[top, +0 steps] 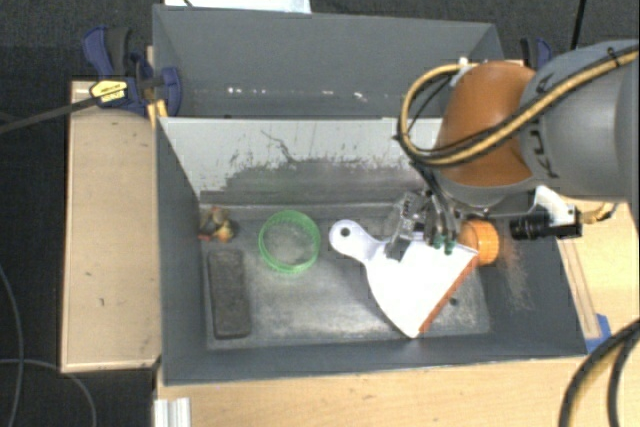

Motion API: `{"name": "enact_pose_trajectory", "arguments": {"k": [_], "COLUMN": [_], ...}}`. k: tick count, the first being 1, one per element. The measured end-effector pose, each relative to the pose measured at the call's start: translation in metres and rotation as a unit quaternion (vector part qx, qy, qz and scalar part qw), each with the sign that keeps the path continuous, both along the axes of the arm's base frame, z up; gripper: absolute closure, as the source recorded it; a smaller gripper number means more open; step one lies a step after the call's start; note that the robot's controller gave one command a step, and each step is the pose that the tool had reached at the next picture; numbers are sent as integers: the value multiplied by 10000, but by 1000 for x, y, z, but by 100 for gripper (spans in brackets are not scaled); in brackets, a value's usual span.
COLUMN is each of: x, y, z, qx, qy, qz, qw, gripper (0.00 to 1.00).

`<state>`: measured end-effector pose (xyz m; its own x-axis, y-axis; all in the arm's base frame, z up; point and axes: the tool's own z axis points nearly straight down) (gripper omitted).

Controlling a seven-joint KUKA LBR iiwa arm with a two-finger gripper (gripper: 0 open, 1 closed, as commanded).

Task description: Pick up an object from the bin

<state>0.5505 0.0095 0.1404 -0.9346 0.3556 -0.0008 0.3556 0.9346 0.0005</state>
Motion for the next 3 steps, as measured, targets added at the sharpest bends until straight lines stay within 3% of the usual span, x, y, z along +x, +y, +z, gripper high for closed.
{"name": "enact_pose_trajectory", "arguments": {"k": [3], "x": [1], "y": [0], "z": [27], "qx": [1], "qy": [-5], "qz": [27], "qw": [10000], "gripper": [100]}}
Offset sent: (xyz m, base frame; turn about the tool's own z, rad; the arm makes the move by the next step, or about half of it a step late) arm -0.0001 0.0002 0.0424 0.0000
